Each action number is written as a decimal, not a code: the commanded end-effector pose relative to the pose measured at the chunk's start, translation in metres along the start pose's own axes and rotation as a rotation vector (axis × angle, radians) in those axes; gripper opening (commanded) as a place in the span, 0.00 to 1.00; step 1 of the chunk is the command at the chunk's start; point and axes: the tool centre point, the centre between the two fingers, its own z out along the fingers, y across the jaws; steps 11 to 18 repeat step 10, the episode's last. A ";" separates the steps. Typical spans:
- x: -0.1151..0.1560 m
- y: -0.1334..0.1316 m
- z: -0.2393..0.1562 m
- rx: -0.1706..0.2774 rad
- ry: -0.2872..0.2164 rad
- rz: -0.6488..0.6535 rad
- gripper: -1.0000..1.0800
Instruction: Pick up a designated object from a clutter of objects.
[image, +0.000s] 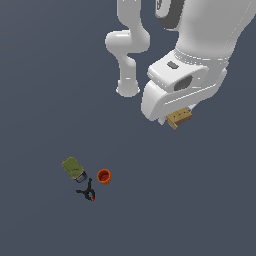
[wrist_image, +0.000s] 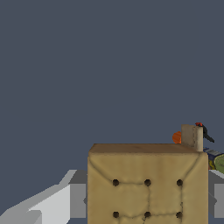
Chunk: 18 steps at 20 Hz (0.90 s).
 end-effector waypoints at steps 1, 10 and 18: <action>0.006 0.000 -0.007 0.000 0.000 0.000 0.00; 0.013 -0.001 -0.017 0.000 0.000 0.000 0.00; 0.013 -0.001 -0.017 0.000 0.000 0.000 0.00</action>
